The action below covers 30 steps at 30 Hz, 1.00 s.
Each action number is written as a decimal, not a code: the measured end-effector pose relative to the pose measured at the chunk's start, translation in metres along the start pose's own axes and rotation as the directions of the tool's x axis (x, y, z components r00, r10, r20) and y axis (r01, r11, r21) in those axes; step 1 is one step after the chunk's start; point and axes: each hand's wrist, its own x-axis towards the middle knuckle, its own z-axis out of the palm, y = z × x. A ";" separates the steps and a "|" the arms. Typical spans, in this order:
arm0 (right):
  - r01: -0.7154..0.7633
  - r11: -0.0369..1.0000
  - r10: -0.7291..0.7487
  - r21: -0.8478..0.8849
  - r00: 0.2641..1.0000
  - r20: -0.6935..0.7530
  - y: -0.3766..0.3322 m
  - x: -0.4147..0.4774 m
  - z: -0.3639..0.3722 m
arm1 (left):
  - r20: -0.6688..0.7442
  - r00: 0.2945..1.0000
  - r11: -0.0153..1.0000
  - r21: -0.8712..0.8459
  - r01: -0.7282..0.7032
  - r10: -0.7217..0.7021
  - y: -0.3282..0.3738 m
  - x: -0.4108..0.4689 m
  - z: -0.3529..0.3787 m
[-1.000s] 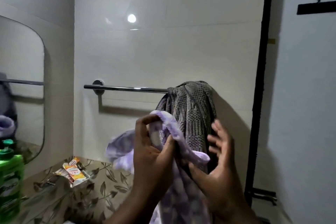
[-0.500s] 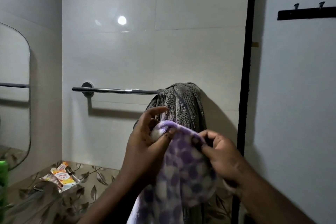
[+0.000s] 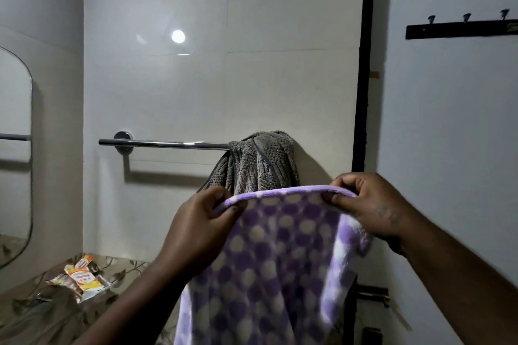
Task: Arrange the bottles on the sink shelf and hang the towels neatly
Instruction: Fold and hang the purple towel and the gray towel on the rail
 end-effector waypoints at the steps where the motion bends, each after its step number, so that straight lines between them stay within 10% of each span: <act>1: -0.008 0.997 0.012 0.071 0.998 -0.060 0.000 0.001 -0.003 | 0.086 0.995 0.998 -0.041 0.048 -0.045 0.001 -0.002 0.004; 5: -0.061 0.953 0.127 0.297 0.969 -0.210 -0.005 0.004 -0.008 | 0.477 0.853 0.894 -0.258 0.367 -0.212 -0.005 -0.019 0.030; 10: -0.152 0.784 0.441 0.601 0.819 -0.367 -0.001 0.006 -0.016 | 0.548 0.802 0.642 -0.531 0.553 -0.237 -0.005 -0.030 0.037; 14: -0.185 0.884 0.369 0.430 0.841 -0.396 -0.001 -0.003 -0.003 | 0.417 0.874 0.642 -0.604 0.472 -0.250 0.016 -0.011 0.036; 21: -0.011 0.981 0.003 0.192 0.999 0.043 -0.029 -0.020 0.045 | 0.362 0.925 0.758 -0.571 0.316 -0.113 0.058 0.012 0.054; 30: -0.035 0.979 0.000 -0.200 0.985 -0.172 -0.002 -0.008 -0.006 | 0.251 0.950 0.742 -0.599 0.301 -0.184 0.045 0.016 0.042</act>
